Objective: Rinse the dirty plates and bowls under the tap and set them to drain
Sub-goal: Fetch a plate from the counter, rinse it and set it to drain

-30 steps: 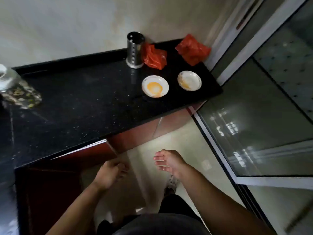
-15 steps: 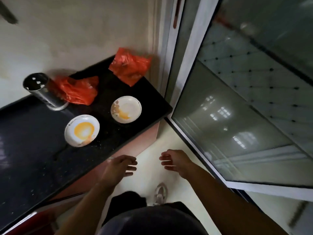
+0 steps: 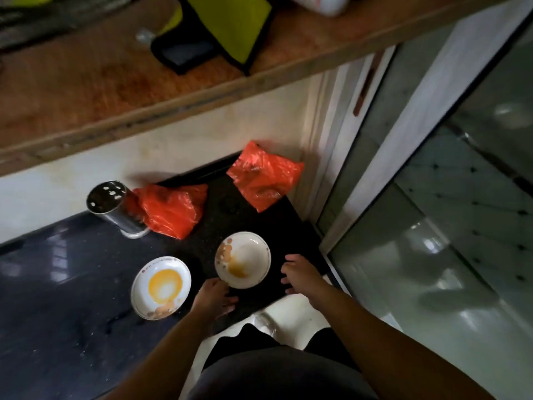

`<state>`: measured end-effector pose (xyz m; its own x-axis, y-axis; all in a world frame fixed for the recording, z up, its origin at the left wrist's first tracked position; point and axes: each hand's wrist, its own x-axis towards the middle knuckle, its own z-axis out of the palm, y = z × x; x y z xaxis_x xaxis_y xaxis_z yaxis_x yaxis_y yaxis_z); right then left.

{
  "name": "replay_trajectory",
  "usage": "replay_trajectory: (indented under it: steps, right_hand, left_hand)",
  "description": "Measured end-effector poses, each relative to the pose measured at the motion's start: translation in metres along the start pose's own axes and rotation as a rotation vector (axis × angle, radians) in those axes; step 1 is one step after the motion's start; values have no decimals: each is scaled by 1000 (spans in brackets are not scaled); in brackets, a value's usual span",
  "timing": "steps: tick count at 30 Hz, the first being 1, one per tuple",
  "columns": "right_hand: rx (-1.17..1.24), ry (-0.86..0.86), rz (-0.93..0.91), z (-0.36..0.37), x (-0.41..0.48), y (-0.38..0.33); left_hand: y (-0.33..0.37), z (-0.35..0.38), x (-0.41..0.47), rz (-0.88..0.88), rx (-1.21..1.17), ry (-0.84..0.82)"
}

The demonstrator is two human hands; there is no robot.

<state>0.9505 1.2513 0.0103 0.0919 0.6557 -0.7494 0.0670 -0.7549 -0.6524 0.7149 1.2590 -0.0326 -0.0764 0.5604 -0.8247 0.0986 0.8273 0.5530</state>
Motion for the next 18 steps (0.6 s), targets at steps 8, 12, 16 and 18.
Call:
replay_trajectory:
  steps: [8, 12, 16, 18]
  right_hand:
    - [-443, -227, 9, 9, 57, -50]
    - [-661, -237, -63, 2, 71, -59]
    - [-800, -265, -215, -2, 75, -64]
    - [-830, -307, -305, 5, 71, -66]
  left_hand:
    - [19, 30, -11, 50, 148, 294]
    - [7, 51, -31, 53, 217, 401]
    - [-11, 78, -58, 42, -236, 590]
    - [-24, 88, -76, 88, -414, 619]
